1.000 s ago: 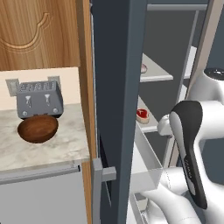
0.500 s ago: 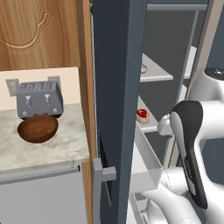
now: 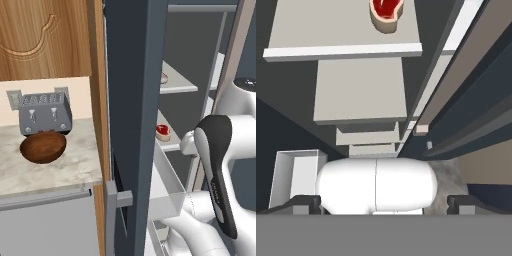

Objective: Take the steak, bell pepper, and garlic from the freezer and place them in the bowl on the counter.

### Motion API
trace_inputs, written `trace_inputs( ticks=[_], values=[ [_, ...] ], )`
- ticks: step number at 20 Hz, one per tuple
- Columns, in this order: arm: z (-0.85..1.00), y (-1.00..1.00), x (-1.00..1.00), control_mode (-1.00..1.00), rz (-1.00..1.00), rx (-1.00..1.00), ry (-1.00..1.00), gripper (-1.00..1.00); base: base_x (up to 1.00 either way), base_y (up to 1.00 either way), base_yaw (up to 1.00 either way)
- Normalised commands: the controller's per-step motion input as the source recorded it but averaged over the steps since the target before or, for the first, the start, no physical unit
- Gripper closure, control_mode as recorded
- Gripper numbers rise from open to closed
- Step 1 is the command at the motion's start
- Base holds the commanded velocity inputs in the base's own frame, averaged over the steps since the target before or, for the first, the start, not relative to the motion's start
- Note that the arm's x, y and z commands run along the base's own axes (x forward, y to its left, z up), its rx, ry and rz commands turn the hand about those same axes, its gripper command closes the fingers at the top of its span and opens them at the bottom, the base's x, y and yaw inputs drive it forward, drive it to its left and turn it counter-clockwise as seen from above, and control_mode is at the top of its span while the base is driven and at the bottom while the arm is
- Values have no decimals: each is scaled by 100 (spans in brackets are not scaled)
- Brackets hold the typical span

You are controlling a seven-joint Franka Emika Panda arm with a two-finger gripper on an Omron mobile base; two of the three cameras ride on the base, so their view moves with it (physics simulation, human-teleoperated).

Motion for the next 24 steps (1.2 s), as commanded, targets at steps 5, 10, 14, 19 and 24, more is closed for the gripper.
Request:
trace_inputs(
  ticks=[5, 10, 14, 19, 24],
  values=[
    [0, 0, 0, 100, 0, 0, 0, -100, 8, 0, 0],
    [0, 0, 0, 100, 0, 0, 0, -100, 4, 0, 0],
    [-8, 0, 18, -100, 0, 0, 0, -100, 0, 0, 0],
    [-19, 0, 60, -100, 0, 1, 0, -100, 0, 0, 0],
    [-21, 0, 72, -100, 0, 4, 0, -100, 0, 0, 0]
  ],
)
